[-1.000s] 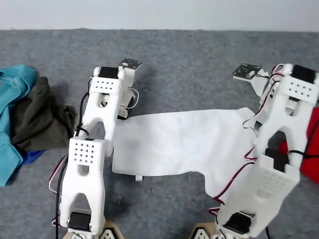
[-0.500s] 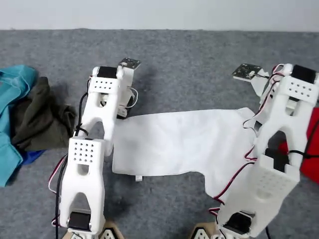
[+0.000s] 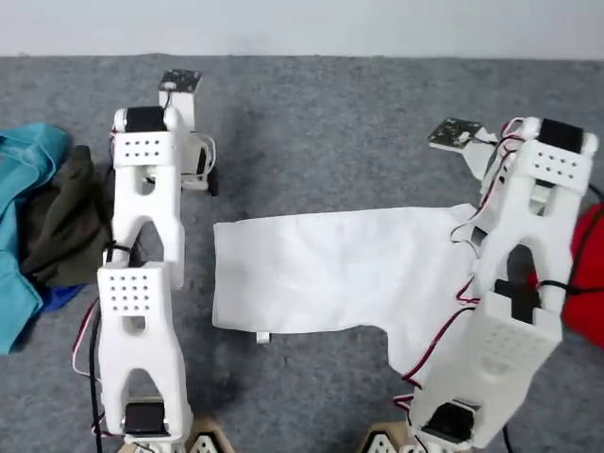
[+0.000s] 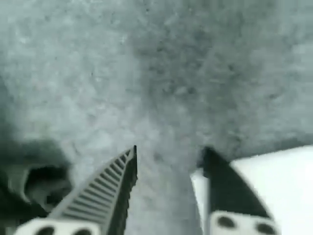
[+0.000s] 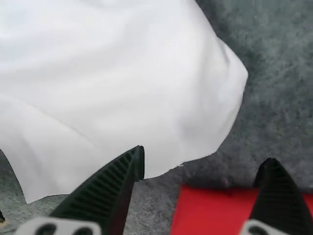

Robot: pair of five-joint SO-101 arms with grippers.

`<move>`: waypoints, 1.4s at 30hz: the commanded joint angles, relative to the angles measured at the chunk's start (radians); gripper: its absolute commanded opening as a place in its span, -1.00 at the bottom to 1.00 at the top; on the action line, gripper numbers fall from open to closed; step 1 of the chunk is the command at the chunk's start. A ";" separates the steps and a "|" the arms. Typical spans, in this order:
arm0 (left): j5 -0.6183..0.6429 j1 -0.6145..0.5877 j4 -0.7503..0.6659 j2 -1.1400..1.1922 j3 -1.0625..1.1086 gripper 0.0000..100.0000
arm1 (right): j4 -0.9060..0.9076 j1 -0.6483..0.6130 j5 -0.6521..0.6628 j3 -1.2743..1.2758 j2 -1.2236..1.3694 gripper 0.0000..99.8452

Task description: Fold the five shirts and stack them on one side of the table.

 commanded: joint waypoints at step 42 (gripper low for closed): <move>0.117 -0.044 0.032 -0.006 0.124 -0.83 | 0.042 -0.048 -0.014 0.109 -0.059 -0.26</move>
